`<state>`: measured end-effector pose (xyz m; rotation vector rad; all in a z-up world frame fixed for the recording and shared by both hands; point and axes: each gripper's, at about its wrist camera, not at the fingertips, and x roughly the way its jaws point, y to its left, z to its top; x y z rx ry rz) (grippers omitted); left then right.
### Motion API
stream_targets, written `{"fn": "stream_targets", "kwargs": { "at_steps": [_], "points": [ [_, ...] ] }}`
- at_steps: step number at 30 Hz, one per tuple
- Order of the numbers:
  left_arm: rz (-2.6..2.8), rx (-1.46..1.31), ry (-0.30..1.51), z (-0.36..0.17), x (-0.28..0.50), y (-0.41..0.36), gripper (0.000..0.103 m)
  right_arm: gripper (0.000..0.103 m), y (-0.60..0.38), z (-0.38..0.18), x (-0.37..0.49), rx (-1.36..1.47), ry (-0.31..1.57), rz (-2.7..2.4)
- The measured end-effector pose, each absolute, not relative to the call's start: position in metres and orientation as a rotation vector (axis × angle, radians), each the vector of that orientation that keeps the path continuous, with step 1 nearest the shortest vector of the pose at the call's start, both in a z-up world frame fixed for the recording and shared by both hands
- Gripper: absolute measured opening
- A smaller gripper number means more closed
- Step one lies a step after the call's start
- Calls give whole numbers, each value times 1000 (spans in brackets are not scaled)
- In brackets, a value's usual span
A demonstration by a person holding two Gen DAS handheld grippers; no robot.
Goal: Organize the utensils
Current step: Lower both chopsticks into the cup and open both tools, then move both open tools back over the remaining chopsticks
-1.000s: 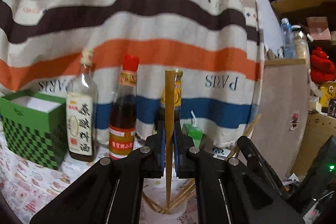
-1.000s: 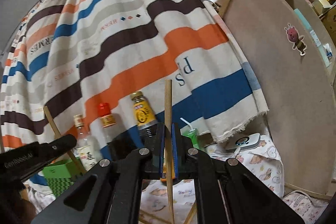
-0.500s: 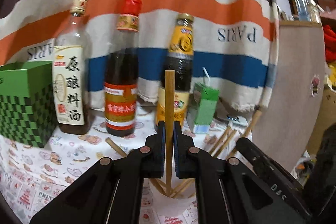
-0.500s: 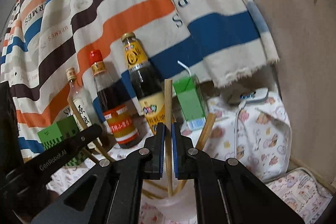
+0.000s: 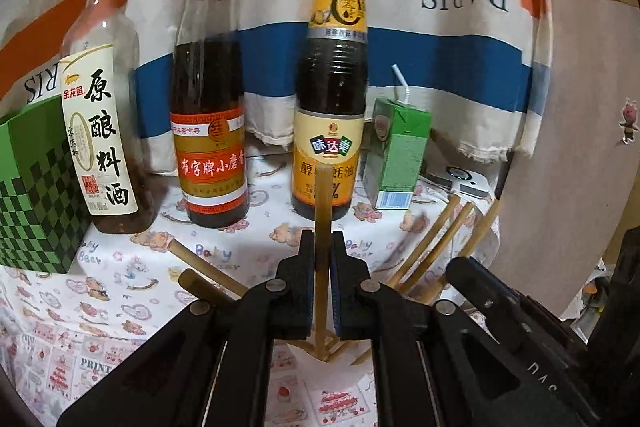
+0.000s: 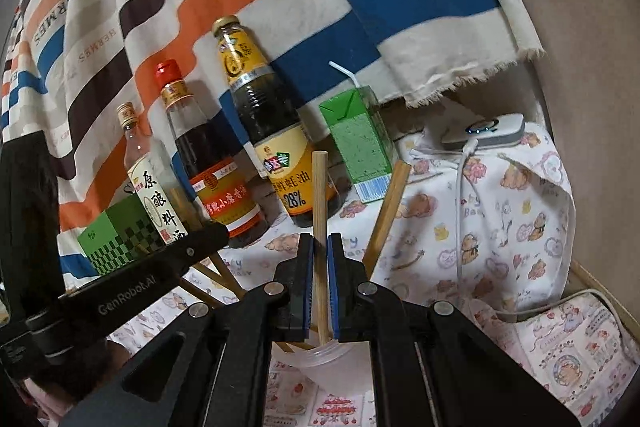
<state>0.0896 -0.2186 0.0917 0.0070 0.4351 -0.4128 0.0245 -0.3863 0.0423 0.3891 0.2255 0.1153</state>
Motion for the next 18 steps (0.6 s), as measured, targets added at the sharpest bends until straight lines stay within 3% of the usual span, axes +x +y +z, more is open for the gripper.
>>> {"fn": "stream_targets", "kwargs": {
  "at_steps": [3,5,7,8,11,12,14,18],
  "points": [
    [-433,-9,431,93,88,-216,8,7,-394,40,27,407,238,98],
    [-450,7,438,97,87,-217,36,8,-400,38,29,431,253,92],
    [-436,47,421,102,82,-217,47,8,-402,38,30,438,266,89],
    [-426,63,394,107,76,-213,50,12,-402,38,31,434,273,88],
    [-426,62,339,121,59,-199,62,40,-397,39,34,409,306,115],
    [-422,53,323,125,54,-193,65,45,-395,40,34,404,314,117],
    [-389,38,287,131,39,-177,81,46,-392,41,32,402,327,123],
    [-328,2,226,129,11,-139,92,57,-383,42,35,391,417,153]
  ]
}}
